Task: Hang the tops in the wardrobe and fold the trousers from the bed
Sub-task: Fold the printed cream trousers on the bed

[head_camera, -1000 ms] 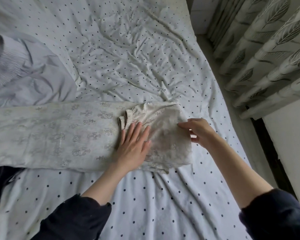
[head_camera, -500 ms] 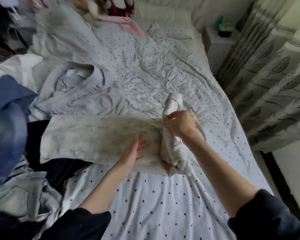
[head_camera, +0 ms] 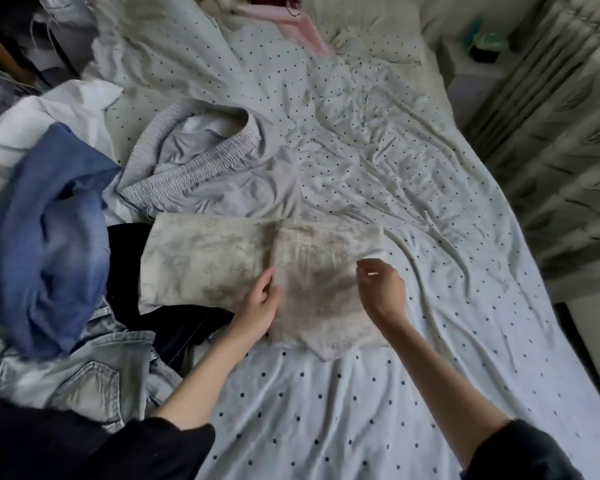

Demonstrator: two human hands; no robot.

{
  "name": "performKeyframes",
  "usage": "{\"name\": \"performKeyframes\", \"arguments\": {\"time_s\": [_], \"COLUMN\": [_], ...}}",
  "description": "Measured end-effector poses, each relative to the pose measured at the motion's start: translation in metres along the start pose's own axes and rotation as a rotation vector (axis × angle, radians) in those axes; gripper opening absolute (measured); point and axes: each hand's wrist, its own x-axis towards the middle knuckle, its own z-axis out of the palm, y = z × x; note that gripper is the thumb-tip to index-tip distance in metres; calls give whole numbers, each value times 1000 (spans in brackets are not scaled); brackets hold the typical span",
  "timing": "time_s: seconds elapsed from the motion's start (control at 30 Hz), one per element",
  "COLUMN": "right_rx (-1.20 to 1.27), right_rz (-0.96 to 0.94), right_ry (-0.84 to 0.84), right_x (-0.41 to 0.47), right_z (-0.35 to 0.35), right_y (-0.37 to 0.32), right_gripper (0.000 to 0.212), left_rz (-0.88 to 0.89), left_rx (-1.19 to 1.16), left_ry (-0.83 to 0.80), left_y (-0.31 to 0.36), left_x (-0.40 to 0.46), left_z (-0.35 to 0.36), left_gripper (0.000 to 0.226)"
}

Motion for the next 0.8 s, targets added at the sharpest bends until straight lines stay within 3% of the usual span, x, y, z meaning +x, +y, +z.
{"name": "performKeyframes", "arguments": {"time_s": [0.1,0.2,0.43,0.53,0.67,0.73,0.8], "right_rx": [-53,66,405,477,549,567,582], "right_rz": [157,270,460,579,601,560,507], "right_ry": [-37,-163,-275,-379,-477,-463,-423], "right_x": [16,33,64,71,78,80,80], "right_z": [-18,-18,-13,-17,-22,-22,-23], "right_y": [33,46,53,59,63,65,66], "right_gripper": [38,48,26,24,19,21,21], "left_rz": [30,-11,131,61,-124,-63,76], "left_rx": [96,96,248,214,58,-18,112], "left_ry": [123,162,249,314,384,328,309], "left_y": [-1,4,25,18,26,39,45], "left_x": [17,43,86,84,89,98,101], "left_z": [9,12,15,21,20,25,33], "left_gripper": [52,55,48,49,56,59,58]}}
